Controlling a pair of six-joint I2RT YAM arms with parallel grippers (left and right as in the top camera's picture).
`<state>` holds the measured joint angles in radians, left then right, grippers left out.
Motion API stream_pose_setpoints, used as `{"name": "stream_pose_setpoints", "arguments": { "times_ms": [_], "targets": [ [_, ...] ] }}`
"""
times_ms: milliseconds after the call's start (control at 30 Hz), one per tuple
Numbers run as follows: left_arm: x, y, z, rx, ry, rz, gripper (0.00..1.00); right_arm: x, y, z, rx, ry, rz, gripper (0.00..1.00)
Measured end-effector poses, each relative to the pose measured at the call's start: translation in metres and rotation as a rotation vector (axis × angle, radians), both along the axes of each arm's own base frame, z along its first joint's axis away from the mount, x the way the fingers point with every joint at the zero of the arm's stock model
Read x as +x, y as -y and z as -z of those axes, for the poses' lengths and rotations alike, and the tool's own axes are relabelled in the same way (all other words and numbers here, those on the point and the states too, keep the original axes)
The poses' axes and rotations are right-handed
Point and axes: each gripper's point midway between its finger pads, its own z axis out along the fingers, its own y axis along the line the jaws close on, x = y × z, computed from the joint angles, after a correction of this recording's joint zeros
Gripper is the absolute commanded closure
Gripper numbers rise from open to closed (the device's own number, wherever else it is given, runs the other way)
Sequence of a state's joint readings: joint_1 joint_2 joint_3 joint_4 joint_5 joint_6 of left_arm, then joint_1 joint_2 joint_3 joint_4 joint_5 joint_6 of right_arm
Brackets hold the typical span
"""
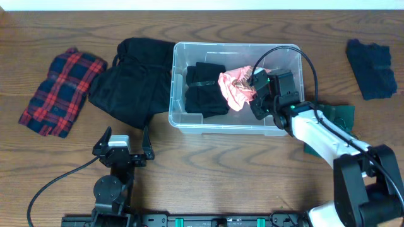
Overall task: Pack container
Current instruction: 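Press the pink shirt down in the bin and release it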
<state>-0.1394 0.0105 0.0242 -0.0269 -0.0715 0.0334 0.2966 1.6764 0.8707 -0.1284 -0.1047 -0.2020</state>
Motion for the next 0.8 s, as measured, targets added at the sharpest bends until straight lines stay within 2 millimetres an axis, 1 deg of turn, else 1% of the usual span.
{"name": "stream_pose_setpoints", "arguments": {
  "times_ms": [133, 200, 267, 400, 567, 733, 800],
  "targets": [
    [0.000, 0.000, 0.000, 0.000, 0.000, 0.000, 0.02, -0.001, 0.000, 0.018, -0.010, -0.038, 0.002, 0.97],
    [0.000, 0.000, 0.000, 0.000, 0.000, 0.000, 0.02, -0.002, 0.000, 0.023, -0.012, -0.047, 0.002, 0.94],
    [0.000, 0.000, 0.000, 0.000, 0.000, 0.000, 0.02, -0.001, 0.000, 0.026, -0.012, -0.047, 0.003, 0.94],
    [0.000, 0.000, 0.000, 0.000, 0.000, 0.000, 0.02, 0.009, -0.003, 0.020, 0.003, 0.001, 0.003, 0.94],
    [0.000, 0.000, 0.000, 0.000, 0.000, 0.000, 0.02, 0.021, -0.008, 0.009, 0.031, 0.060, 0.002, 0.87],
    [0.000, 0.000, 0.000, 0.000, 0.000, 0.000, 0.02, 0.020, -0.012, 0.008, 0.054, 0.057, -0.013, 0.82],
    [0.000, 0.000, 0.000, 0.000, 0.000, 0.000, 0.02, 0.017, -0.015, 0.009, 0.065, 0.044, -0.024, 0.78]
  ]
}}
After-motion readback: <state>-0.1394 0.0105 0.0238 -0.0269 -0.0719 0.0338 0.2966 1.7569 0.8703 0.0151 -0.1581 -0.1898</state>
